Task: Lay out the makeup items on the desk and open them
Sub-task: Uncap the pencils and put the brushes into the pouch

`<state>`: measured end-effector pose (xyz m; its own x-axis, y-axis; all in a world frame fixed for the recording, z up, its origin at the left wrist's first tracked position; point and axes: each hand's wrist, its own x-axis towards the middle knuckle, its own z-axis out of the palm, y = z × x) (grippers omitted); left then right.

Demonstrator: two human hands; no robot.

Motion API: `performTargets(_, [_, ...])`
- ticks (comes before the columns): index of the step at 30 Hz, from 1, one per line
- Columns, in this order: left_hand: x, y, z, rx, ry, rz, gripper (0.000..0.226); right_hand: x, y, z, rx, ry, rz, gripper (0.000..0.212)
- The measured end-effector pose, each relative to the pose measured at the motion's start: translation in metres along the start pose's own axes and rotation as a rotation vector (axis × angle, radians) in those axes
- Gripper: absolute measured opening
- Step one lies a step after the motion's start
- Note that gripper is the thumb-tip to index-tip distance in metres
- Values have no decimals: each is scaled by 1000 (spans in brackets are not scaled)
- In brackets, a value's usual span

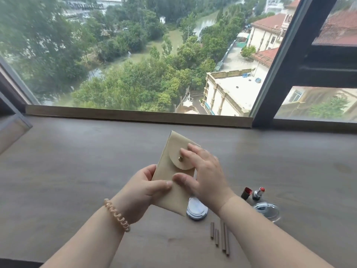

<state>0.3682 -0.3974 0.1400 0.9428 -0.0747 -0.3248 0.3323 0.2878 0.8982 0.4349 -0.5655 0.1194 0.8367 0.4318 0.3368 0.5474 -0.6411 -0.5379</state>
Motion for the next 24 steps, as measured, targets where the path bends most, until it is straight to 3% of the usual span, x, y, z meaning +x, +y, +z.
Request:
performTargets(7, [7, 50, 29, 143, -165, 63, 52, 21, -10, -51, -249, 471, -304, 22])
performTargets(10, [16, 61, 48, 170, -193, 37, 48, 20, -11, -59, -349, 494, -385, 17])
performTargets(14, [26, 63, 62, 185, -202, 32, 32, 17, -3, -66, -339, 464, -334, 20])
performTargets(16, [29, 61, 65, 204, -199, 24, 34, 17, -2, -74, -272, 415, -259, 25])
performTargets(21, [26, 52, 61, 350, -244, -24, 30, 41, 28, -117, 263, 571, 344, 36])
performTargets(24, [23, 51, 58, 407, -331, -82, 40, 50, 49, -127, 206, 307, 493, 34])
